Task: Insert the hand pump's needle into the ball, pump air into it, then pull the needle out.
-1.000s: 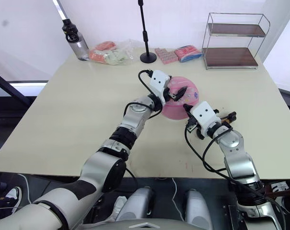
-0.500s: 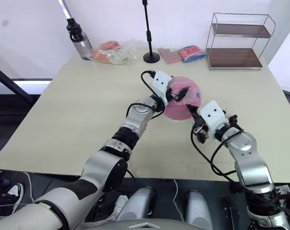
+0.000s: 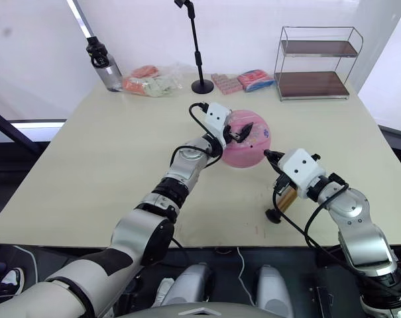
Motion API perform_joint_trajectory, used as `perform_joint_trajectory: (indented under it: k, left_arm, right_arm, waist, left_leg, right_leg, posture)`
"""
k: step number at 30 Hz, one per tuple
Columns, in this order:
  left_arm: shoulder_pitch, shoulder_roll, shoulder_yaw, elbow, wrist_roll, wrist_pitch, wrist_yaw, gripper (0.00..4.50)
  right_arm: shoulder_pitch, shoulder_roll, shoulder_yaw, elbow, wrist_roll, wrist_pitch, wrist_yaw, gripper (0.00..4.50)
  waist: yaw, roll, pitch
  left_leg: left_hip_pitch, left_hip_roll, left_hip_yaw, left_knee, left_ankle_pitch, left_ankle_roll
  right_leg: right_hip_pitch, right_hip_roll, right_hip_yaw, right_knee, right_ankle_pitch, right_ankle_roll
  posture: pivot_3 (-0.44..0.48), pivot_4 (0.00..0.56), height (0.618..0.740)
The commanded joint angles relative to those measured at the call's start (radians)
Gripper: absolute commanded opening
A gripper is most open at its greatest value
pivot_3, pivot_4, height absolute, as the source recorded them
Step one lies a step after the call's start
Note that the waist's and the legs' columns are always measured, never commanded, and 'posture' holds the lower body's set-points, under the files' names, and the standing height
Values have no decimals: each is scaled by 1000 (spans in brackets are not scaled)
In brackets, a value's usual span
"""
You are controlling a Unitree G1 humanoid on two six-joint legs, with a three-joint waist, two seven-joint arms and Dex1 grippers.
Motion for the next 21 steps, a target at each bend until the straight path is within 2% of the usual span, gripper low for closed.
perform_joint_trajectory:
  k: [1, 8, 10, 17, 21]
  left_arm:
    - [59, 4, -7, 33, 2, 54, -72, 4500]
    - [46, 27, 14, -159, -63, 76, -191, 4500]
    - [50, 36, 18, -245, -92, 115, -227, 4500]
    - [73, 101, 14, -524, -172, 259, -353, 4500]
    - [80, 142, 25, -625, -202, 329, -379, 4500]
  right_arm:
    - [15, -22, 25, 56, -60, -146, -11, 78]
    - [46, -63, 71, 190, -122, -381, 12, 78]
    - [53, -66, 68, 204, -119, -411, 15, 78]
    - [78, -73, 57, 250, -116, -480, 16, 78]
    - [92, -74, 50, 283, -122, -513, 8, 78]
  waist:
    - [0, 0, 0]
    - [-1, -1, 6]
    - [-1, 0, 11]
    - [-2, -2, 30]
    - [-2, -3, 32]
  left_leg:
    - [0, -1, 1, 0, 0, 0]
    - [-10, -6, 2, -3, 3, 5]
    - [-17, -7, 1, -3, 3, 5]
    - [-20, -8, 4, -8, 3, 5]
    - [-21, -8, 6, -13, 6, 1]
  right_leg:
    - [0, 0, 0, 0, 0, 1]
    - [-10, 0, 0, 0, 0, 6]
    - [-17, 0, 0, 0, 1, 6]
    - [-22, 0, 3, 0, 0, 5]
    - [-26, 0, 6, 0, 1, 3]
  posture:
    - [0, 150, 740]
    - [0, 150, 740]
    - [0, 150, 740]
    - [0, 150, 740]
    - [0, 150, 740]
